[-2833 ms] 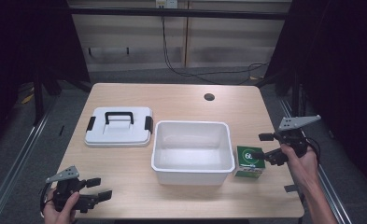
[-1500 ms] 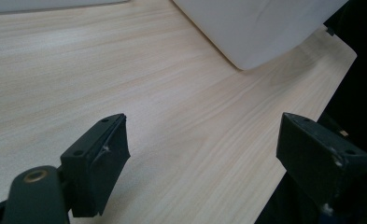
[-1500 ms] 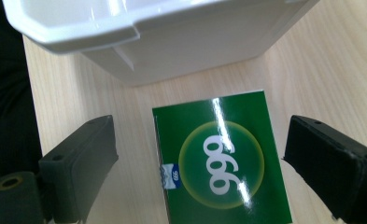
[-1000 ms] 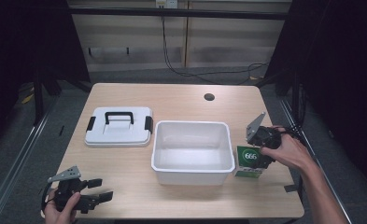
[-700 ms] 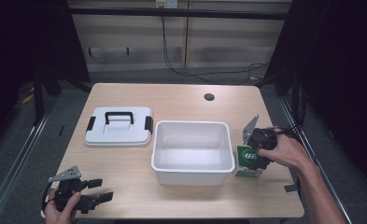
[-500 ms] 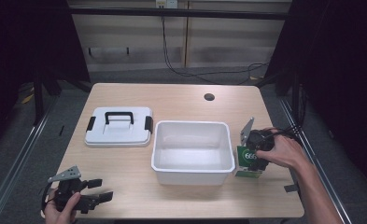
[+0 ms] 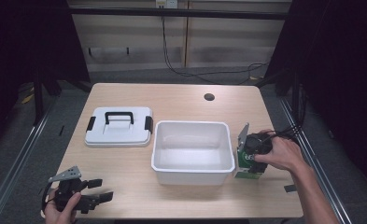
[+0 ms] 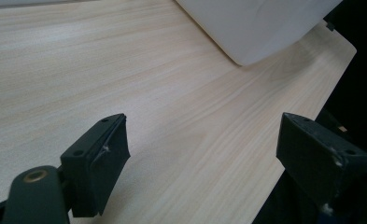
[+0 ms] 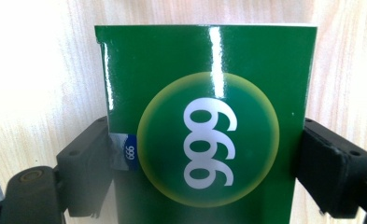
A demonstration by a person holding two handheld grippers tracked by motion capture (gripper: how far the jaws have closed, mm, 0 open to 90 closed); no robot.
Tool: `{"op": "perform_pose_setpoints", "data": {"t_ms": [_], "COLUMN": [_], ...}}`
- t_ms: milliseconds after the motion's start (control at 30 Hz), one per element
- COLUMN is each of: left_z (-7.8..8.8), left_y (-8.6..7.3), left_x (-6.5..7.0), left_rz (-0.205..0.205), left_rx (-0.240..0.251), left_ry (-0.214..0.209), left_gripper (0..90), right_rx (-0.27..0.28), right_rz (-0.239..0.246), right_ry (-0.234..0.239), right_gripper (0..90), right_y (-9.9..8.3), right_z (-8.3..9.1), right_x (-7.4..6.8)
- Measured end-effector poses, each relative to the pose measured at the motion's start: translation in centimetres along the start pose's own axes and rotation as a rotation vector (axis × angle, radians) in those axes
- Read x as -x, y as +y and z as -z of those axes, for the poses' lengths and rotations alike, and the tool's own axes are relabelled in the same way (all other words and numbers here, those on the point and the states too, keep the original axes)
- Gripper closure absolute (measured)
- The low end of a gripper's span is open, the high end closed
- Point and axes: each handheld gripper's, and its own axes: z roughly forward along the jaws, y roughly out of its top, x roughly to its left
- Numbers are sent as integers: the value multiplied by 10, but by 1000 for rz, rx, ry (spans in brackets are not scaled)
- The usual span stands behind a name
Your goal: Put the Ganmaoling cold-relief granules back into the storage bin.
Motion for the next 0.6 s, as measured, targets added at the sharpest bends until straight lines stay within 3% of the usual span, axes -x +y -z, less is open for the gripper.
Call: {"op": "perform_pose_setpoints", "data": {"t_ms": [133,233,267,433,600], "left_z": [0,0,0,0,0], "left_y": [0,0,0,0,0], "left_x": [0,0,-1,-1,-1], "left_rz": [0,2,1,5,6], "left_rx": [1,4,4,4,4], "left_ry": [2,3,3,0,-1], "left_gripper": [168,168,168,169,168], "right_rx": [5,11,8,60,68], "right_rz": [1,-20,-48,-63,-93], "right_ry": [13,16,19,10,12], "right_gripper": [157,159,159,159,160], "right_y": [-1,-3,-4,-9,-11], "right_z": [1,2,3,6,7], "right_x": [1,2,1,2,-1]}}
